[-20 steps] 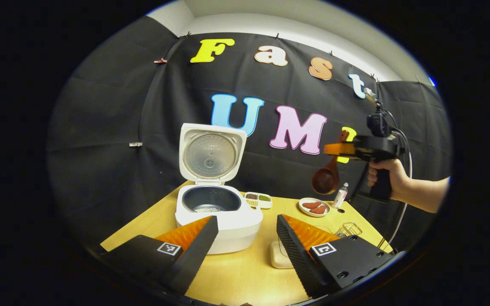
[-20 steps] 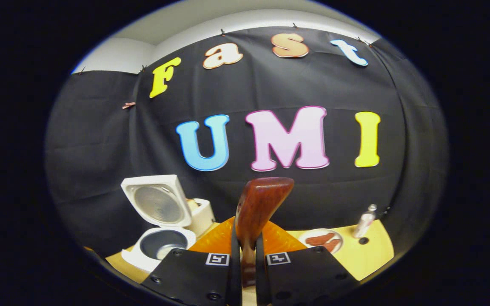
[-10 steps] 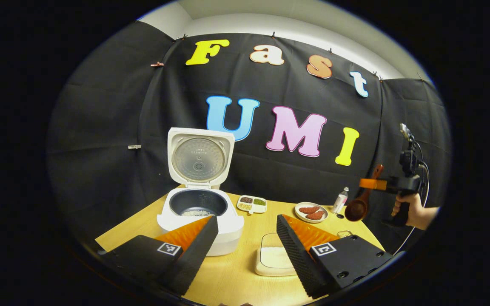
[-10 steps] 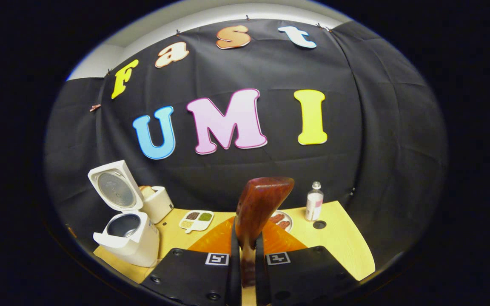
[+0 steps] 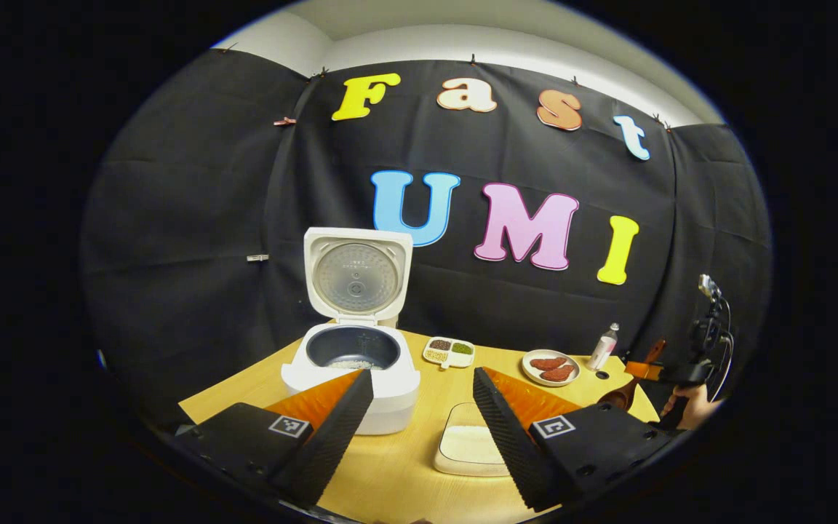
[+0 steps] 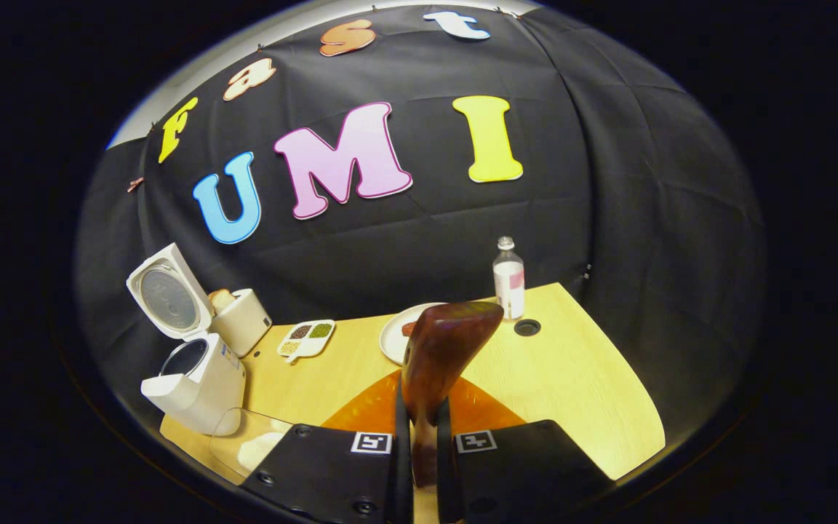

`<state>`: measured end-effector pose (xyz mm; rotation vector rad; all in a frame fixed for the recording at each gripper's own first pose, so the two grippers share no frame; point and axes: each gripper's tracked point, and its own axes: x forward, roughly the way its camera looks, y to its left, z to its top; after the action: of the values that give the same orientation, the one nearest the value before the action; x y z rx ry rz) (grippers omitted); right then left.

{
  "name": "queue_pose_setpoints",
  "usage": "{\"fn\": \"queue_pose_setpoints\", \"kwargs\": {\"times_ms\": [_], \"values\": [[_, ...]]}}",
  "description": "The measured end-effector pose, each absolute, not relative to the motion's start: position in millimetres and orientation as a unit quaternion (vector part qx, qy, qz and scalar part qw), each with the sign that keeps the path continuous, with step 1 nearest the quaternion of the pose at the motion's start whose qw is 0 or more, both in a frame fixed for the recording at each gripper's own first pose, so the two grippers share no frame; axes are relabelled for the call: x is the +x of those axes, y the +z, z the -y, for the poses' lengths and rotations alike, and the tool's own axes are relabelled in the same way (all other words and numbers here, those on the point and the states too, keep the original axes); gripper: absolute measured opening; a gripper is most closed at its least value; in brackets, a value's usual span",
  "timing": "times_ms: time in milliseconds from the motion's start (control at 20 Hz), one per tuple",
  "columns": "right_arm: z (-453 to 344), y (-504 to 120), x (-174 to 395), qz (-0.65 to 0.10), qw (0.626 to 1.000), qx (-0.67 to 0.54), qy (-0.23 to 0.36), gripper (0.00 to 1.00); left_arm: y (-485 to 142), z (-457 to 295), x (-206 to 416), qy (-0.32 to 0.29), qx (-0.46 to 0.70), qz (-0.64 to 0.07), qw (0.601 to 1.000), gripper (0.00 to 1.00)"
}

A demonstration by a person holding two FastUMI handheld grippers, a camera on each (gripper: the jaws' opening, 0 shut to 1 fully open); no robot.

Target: Close the left gripper, press the button to open the rice cooker; take a wooden spoon from the chopstick holder with the right hand, scoop a spoonful of rice and pour it into the rice cooker, then put the wooden spoon back into the chopstick holder.

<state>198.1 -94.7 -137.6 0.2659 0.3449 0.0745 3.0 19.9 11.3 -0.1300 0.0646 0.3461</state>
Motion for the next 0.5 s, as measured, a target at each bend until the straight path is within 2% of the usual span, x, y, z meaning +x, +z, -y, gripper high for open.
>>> {"fn": "queue_pose_setpoints", "kwargs": {"times_ms": [500], "values": [[91.6,-207.4,202.1,-0.223,0.963,0.152,0.016,0.18,3.2,-19.7,-7.2,0.209,-0.067,-0.045,0.974,0.95]]}}
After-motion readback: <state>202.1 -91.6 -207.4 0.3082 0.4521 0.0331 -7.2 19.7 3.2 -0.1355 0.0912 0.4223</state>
